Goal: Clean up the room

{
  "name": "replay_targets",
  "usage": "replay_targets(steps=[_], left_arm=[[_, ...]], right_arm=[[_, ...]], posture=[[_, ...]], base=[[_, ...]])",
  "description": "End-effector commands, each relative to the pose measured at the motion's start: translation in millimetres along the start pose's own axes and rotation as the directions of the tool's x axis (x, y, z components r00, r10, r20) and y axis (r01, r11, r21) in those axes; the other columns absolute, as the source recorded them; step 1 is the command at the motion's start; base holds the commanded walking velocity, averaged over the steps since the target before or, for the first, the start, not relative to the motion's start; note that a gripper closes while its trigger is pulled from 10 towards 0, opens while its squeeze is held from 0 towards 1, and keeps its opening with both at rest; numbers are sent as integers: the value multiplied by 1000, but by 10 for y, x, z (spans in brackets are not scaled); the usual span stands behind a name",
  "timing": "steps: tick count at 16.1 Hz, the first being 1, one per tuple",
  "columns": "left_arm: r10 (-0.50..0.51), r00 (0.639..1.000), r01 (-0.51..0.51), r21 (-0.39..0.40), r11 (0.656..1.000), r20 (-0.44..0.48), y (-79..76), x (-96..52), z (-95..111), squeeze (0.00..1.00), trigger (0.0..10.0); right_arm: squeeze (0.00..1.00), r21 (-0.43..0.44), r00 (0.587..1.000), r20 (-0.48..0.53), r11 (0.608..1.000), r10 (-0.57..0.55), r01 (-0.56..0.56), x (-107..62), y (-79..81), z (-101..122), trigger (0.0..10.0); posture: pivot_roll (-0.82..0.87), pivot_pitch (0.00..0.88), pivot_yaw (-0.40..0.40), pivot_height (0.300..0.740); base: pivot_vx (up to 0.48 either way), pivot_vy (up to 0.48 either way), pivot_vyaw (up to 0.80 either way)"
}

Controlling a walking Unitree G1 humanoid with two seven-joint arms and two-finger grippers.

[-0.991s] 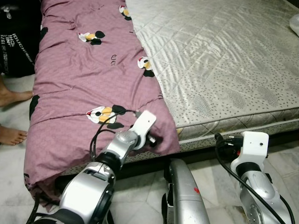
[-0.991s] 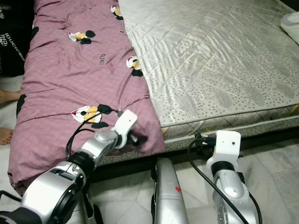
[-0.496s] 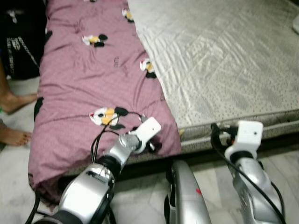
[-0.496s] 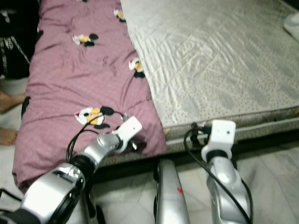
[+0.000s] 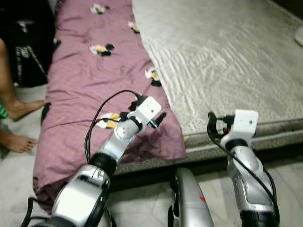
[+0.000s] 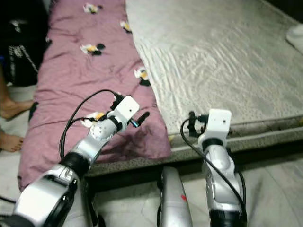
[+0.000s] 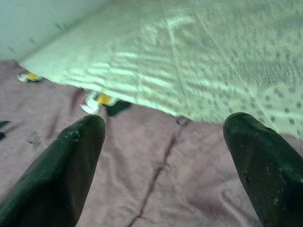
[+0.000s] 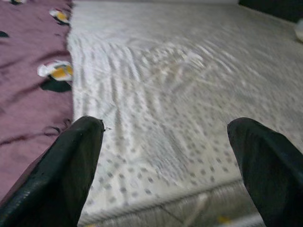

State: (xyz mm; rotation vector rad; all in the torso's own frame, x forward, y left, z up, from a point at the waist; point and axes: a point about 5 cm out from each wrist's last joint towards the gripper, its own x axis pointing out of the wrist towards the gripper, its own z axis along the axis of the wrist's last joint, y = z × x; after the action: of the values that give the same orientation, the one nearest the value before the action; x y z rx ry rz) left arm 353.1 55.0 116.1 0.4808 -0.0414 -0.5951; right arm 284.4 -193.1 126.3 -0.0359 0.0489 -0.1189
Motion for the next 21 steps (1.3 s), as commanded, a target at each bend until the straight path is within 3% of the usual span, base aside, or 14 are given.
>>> replay_targets(steps=[1, 3, 4, 5, 6, 7, 8, 10, 12, 14, 16, 19, 21], left_arm=[[70, 994, -68, -29, 997, 79, 105, -53, 95, 0, 10000], [201, 968, -185, -113, 976, 150, 231, -204, 169, 0, 10000], [287, 940, -259, -160, 952, 185, 284, -360, 171, 0, 10000], [359, 912, -318, -213, 924, 199, 316, -523, 154, 0, 10000], [460, 872, -391, -324, 861, 170, 343, -796, 51, 0, 10000], [501, 854, -436, -335, 836, 140, 362, -943, -21, 0, 10000], [512, 849, -451, -326, 831, 130, 368, -994, -46, 0, 10000], [585, 808, -538, -318, 781, 72, 435, -1298, -144, 0, 10000], [634, 772, -587, -344, 733, 35, 496, -1380, -156, 0, 10000], [640, 768, -599, -329, 730, 22, 491, -1399, -134, 0, 10000], [632, 774, -595, -372, 712, -28, 469, -1399, -217, 0, 10000], [605, 795, -570, -376, 730, -30, 451, -1361, -198, 0, 10000], [604, 795, -571, -388, 724, -43, 449, -1348, -199, 0, 10000]], right_arm=[[0, -8, 1000, 2, 1000, 11, -11, 39, 27, -20, 10000], [0, 19, 1000, 14, 1000, 19, -20, 62, 68, -10, 10000], [0, 32, 1000, 20, 999, 24, -24, 56, 92, -15, 10000], [0, 53, 999, 20, 998, 29, -30, 45, 109, -32, 10000], [0, 69, 999, 13, 997, 30, -31, 15, 124, -68, 10000], [0, 78, 999, 9, 996, 31, -31, 4, 133, -91, 10000], [0, 82, 999, 8, 996, 32, -33, 5, 138, -99, 10000], [0, 84, 998, 18, 995, 53, -54, 56, 206, -85, 10000], [0, 85, 997, 35, 994, 64, -67, 91, 204, -57, 10000], [0, 90, 996, 48, 993, 77, -81, 106, 215, -37, 10000], [0, 97, 995, 54, 991, 86, -91, 141, 252, -12, 10000], [0, 89, 994, 65, 991, 91, -97, 155, 238, 8, 10000], [0, 89, 993, 69, 991, 90, -96, 161, 238, 12, 10000]], posture=[[-97, 0, -29, 536], [-83, 0, -23, 536], [-75, 0, -22, 536], [-70, 0, -23, 536], [-48, 0, -28, 536], [-42, 0, -31, 536], [-40, 0, -33, 536], [-17, 0, -47, 536], [-11, 0, -52, 536], [-8, 0, -51, 536], [-16, 0, -43, 561], [-32, 0, -42, 610], [-33, 0, -44, 634]], base=[[0, 0, 0], [0, 0, 0], [0, 0, 0], [0, 0, 0], [0, 0, 0], [0, 0, 0], [0, 0, 0], [0, 0, 0], [0, 0, 0], [0, 0, 0], [0, 0, 0], [0, 0, 0], [0, 0, 0]])
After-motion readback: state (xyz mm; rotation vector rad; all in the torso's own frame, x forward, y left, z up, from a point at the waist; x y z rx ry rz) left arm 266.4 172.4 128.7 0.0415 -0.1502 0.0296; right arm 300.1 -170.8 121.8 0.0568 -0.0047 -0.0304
